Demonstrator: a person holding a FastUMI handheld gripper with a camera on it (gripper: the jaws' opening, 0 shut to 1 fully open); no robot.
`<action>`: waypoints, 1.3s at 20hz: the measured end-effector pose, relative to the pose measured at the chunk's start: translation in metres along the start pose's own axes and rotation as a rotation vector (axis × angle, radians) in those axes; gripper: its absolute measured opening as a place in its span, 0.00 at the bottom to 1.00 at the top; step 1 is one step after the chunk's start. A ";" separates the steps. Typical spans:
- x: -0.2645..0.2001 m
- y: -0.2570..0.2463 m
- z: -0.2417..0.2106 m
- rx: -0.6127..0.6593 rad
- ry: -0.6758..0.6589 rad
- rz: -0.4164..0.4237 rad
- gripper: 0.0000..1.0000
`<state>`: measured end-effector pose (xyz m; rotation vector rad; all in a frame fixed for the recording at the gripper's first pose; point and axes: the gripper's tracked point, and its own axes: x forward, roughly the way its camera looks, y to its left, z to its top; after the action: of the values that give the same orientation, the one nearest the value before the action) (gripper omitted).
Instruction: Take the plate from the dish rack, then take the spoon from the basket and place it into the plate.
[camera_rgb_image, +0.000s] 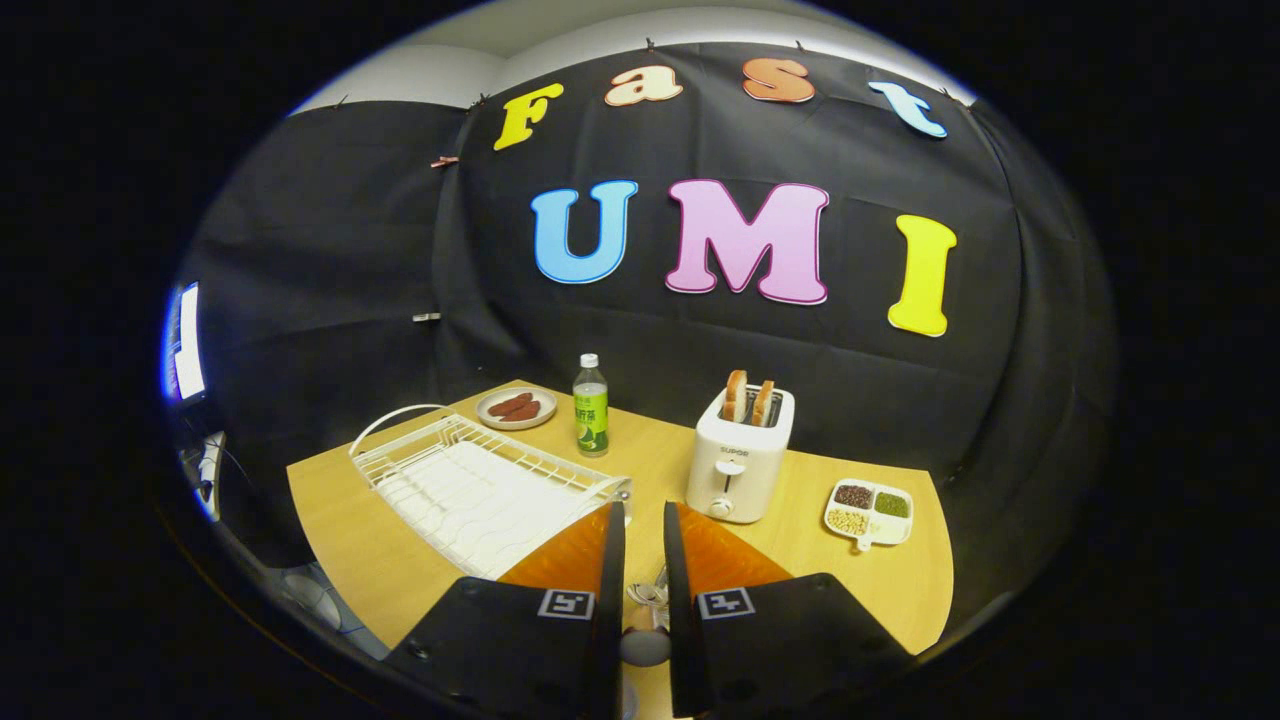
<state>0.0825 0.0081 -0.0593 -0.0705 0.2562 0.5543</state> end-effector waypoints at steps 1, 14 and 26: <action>-0.005 0.006 -0.006 0.003 0.013 0.012 0.23; -0.011 0.059 -0.111 0.054 0.175 0.138 0.23; -0.016 0.068 -0.135 0.060 0.233 0.170 0.23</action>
<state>0.0032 0.0391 -0.1857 -0.0551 0.5089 0.7074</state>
